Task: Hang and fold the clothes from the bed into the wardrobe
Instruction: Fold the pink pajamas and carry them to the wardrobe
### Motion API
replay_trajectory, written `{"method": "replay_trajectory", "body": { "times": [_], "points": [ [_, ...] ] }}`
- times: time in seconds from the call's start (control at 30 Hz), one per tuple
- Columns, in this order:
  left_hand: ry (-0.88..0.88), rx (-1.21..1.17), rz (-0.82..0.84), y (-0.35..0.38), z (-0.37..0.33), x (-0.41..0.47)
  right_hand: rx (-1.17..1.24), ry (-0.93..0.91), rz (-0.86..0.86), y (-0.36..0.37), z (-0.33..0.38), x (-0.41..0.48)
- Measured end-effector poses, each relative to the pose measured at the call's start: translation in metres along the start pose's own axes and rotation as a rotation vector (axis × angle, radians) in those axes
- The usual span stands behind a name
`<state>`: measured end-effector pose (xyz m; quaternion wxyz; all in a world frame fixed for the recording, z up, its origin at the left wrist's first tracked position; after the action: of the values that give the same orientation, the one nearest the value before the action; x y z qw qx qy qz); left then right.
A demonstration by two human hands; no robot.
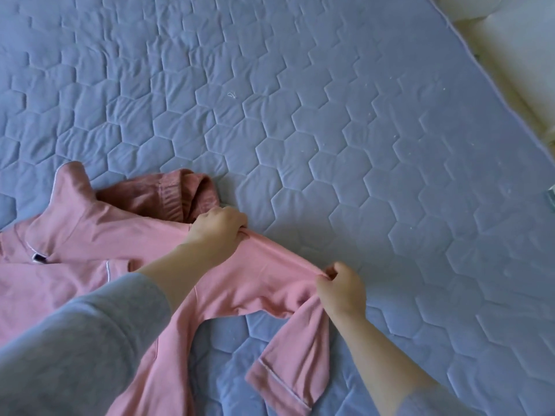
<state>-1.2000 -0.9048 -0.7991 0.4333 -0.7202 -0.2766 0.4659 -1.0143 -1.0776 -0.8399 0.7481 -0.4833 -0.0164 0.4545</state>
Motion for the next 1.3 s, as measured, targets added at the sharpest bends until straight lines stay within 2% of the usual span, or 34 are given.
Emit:
{"method": "replay_trajectory", "body": {
  "times": [0.2, 0.3, 0.4, 0.63, 0.7, 0.77, 0.83, 0.87, 0.93, 1.0, 1.1, 1.17, 1.23, 1.3],
  "points": [
    [-0.087, -0.029, -0.065, 0.006, -0.001, 0.006, -0.006, -0.139, -0.125, -0.040, 0.010, 0.033],
    [-0.120, -0.024, -0.080, 0.009, 0.001, 0.010, -0.064, -0.095, -0.016, -0.032, 0.005, 0.044],
    [-0.121, -0.024, -0.016, 0.021, -0.004, 0.010, -0.100, 0.018, 0.112, -0.017, -0.009, 0.036],
    [0.006, 0.082, 0.069, 0.047, -0.050, 0.016, -0.002, 0.118, 0.050, -0.021, -0.029, 0.029],
    [0.003, 0.088, 0.084, 0.050, -0.060, 0.021, -0.044, 0.046, 0.111, -0.033, -0.028, 0.043],
    [-0.007, 0.033, 0.072, 0.049, -0.068, 0.027, -0.117, -0.054, 0.246, -0.043, -0.023, 0.059],
    [-0.007, 0.012, 0.014, 0.044, -0.073, 0.032, -0.195, -0.104, 0.351, -0.054, -0.021, 0.073],
    [-0.014, 0.003, -0.029, 0.040, -0.074, 0.034, -0.264, -0.120, 0.348, -0.061, -0.021, 0.080],
    [-0.058, 0.002, -0.096, 0.034, -0.070, 0.039, -0.433, -0.141, 0.268, -0.073, -0.022, 0.090],
    [-0.108, 0.010, -0.108, 0.035, -0.066, 0.042, -0.505, -0.136, 0.179, -0.077, -0.025, 0.090],
    [-0.113, -0.043, -0.158, 0.035, -0.066, 0.036, -0.364, -0.124, 0.003, -0.080, -0.030, 0.074],
    [-0.015, -0.132, -0.215, 0.030, -0.079, 0.025, -0.240, -0.209, -0.201, -0.089, -0.026, 0.052],
    [0.063, -0.212, -0.135, 0.037, -0.097, 0.013, -0.198, -0.379, -0.286, -0.090, -0.018, 0.027],
    [0.028, -0.297, 0.011, 0.058, -0.112, -0.001, -0.161, -0.460, -0.189, -0.076, -0.021, 0.009]
  ]
}}
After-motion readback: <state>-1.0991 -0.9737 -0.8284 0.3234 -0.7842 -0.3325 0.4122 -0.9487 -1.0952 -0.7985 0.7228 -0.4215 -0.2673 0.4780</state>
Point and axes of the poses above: each hand's wrist, its own x-axis towards the middle knuckle, its own y-axis out of the palm, z = x × y, the point moved 7 cm from there along x, towards the middle knuckle, and after that the axes turned 9 degrees about -y, right-handed, at the moved point
